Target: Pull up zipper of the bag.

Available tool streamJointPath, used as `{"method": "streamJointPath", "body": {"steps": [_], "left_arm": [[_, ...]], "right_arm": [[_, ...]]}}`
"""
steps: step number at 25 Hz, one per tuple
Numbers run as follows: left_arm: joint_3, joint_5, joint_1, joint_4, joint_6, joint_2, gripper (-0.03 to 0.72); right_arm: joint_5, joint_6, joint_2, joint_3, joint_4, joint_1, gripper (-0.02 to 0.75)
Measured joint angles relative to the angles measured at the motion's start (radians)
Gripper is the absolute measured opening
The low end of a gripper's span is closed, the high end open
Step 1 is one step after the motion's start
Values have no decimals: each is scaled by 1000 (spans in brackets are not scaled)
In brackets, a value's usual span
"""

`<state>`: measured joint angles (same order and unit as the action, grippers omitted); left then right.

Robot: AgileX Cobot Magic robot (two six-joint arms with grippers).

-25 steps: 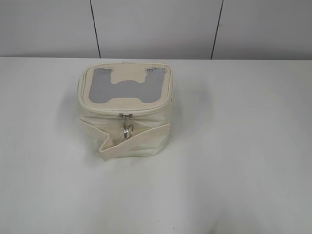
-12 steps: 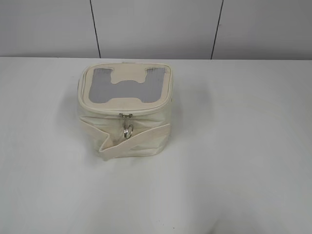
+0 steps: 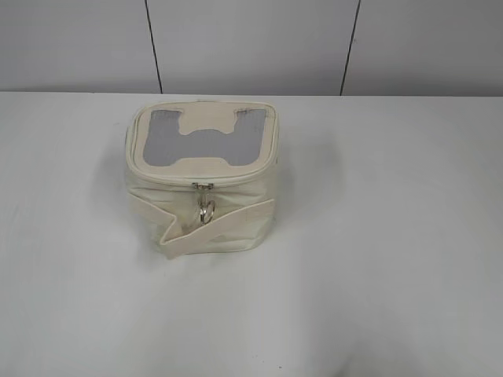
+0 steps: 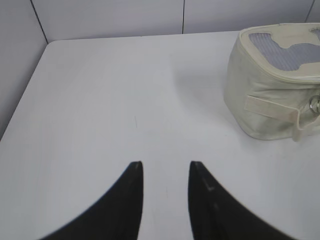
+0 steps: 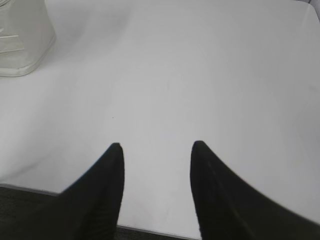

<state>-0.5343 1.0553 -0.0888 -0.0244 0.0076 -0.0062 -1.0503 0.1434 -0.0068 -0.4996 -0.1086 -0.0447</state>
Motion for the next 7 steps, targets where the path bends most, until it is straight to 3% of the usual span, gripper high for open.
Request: {"method": "streamJointPath", "body": {"steps": [7], "left_arm": [[0, 0, 0, 0, 0, 0, 238]], "right_arm": [[0, 0, 0, 0, 0, 0, 354]]}}
